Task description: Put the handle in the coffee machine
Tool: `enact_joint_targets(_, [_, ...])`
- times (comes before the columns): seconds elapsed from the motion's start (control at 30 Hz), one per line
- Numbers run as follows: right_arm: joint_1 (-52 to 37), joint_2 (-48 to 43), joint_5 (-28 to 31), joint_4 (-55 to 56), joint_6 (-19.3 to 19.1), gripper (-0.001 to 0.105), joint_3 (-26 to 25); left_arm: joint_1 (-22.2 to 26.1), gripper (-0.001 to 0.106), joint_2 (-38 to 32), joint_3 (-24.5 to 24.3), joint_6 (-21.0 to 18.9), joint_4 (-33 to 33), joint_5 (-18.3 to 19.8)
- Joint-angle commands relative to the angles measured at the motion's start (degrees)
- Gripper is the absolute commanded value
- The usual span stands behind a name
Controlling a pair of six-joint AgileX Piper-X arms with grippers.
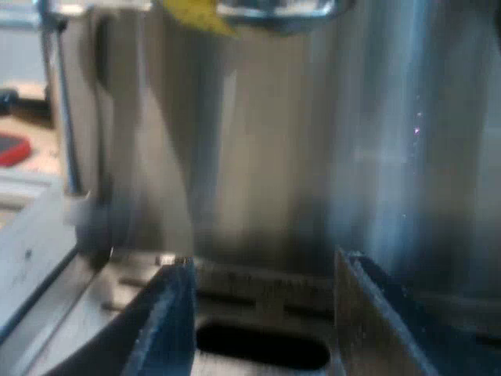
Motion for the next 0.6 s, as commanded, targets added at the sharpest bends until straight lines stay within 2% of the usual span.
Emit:
enact_joint_targets(0.03, [-1.12, 2.02, -0.29, -3.17, -1.63, 0.044, -3.11, 0.76, 0.000, -3.04, -0.93, 4.58, 3.29, 8.61])
enact_joint_targets(0.17, [-1.93, 5.12, 0.88, -3.27, -4.48, 0.044, -7.62, 0.76, 0.000, -3.04, -0.93, 4.58, 3.29, 8.62])
enact_joint_targets(0.33, [-2.30, 8.07, 6.12, -4.95, -4.69, 0.044, -11.21, 0.76, 0.000, -3.04, -0.93, 4.58, 3.29, 8.62])
enact_joint_targets(0.43, [-2.60, 9.22, 6.26, -7.63, -4.69, 0.044, -12.17, 0.76, 0.000, -3.04, -0.93, 4.58, 3.29, 8.62])
enact_joint_targets(0.6, [-3.55, 11.23, 6.27, -9.71, -5.19, 0.036, -16.02, 0.76, 0.000, -3.04, -0.93, 4.58, 3.29, 8.62])
